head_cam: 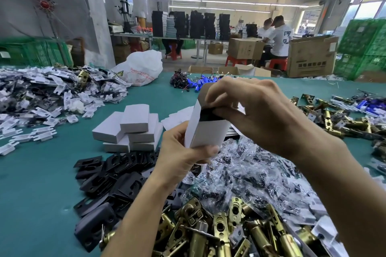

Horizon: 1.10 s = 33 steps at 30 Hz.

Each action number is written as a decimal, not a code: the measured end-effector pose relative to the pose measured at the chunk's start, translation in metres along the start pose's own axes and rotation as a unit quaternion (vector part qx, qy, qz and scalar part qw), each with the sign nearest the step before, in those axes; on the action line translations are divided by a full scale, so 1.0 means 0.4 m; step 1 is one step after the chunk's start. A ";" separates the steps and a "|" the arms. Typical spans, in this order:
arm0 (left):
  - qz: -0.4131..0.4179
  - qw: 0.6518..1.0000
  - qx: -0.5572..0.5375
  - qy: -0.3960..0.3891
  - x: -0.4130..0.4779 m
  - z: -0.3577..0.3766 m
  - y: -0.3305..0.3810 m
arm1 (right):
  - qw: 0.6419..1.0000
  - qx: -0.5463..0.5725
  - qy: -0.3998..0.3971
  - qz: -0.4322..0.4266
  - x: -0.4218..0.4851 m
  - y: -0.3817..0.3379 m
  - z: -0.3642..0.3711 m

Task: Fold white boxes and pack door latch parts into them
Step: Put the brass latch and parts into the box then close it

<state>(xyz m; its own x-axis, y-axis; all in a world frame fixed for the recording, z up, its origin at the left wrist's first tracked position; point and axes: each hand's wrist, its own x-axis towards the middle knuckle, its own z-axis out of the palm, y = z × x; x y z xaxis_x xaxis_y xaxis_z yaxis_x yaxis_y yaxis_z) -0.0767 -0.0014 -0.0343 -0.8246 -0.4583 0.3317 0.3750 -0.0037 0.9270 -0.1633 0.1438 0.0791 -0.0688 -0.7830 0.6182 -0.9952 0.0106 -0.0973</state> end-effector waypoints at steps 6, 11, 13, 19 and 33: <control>0.007 1.000 -0.008 0.015 0.002 0.003 -0.002 | 0.995 -0.040 0.093 -0.017 -0.010 0.002 -0.008; 0.018 1.000 -0.013 0.022 0.002 0.002 0.000 | 0.996 -0.058 0.057 -0.029 -0.016 -0.006 0.011; 0.015 1.000 -0.011 0.018 0.000 0.002 0.004 | 0.997 -0.064 0.029 -0.017 -0.017 -0.011 0.017; -0.010 1.000 0.007 0.012 0.001 0.003 -0.002 | 0.998 -0.043 -0.049 0.025 0.015 -0.016 0.011; -0.059 0.992 -0.061 0.097 0.009 -0.014 -0.015 | 0.930 -0.032 -0.151 0.333 -0.124 0.126 0.070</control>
<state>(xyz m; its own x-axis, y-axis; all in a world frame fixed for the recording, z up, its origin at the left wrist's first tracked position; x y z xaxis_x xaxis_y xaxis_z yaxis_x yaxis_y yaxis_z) -0.0796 -0.0079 -0.0395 -0.7731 -0.6108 0.1710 0.3392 -0.1704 0.9252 -0.2081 0.1660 0.0217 -0.6580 -0.7289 0.1889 -0.7419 0.5847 -0.3283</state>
